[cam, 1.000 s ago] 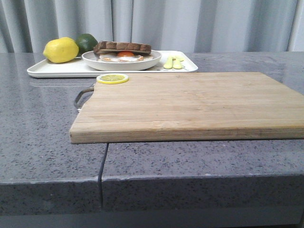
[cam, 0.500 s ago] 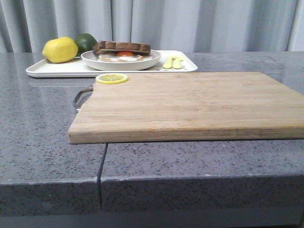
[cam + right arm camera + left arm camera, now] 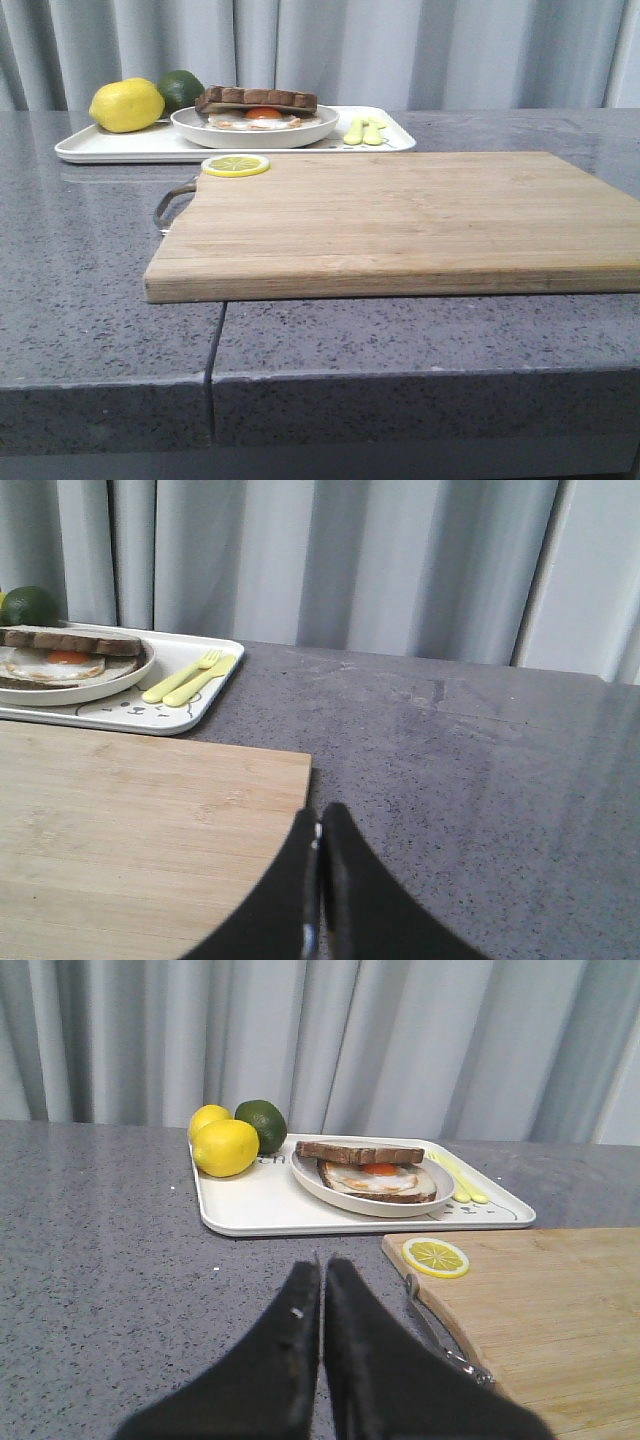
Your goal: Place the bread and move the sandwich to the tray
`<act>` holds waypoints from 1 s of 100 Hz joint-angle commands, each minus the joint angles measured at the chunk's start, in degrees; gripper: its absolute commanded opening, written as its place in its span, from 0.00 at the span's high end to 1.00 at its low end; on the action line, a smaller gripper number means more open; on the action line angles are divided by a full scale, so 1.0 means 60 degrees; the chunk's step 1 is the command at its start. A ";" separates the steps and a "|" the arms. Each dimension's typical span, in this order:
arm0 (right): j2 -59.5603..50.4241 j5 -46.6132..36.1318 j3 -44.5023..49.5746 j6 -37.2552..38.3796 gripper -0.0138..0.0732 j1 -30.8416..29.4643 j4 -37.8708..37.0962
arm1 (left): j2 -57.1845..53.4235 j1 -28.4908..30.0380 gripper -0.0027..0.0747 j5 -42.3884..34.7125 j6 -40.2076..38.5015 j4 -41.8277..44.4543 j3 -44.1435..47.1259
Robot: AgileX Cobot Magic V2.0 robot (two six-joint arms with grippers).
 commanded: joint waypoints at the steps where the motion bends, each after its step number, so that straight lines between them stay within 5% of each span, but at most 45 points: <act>1: 0.0063 -0.0702 -0.0248 0.0035 0.92 -0.0042 -0.0077 | 0.0085 -0.0100 0.99 -0.0828 -0.0058 -0.0105 -0.0257; 45: 0.0063 -0.0702 -0.0248 0.0035 0.92 -0.0042 -0.0077 | 0.0063 0.0090 0.99 -0.0887 -0.0058 0.0173 -0.0028; 100: 0.0083 -0.0693 -0.0248 0.0035 0.92 -0.0042 -0.0077 | -0.1951 0.1838 0.99 -0.0983 -0.0058 0.1572 0.2699</act>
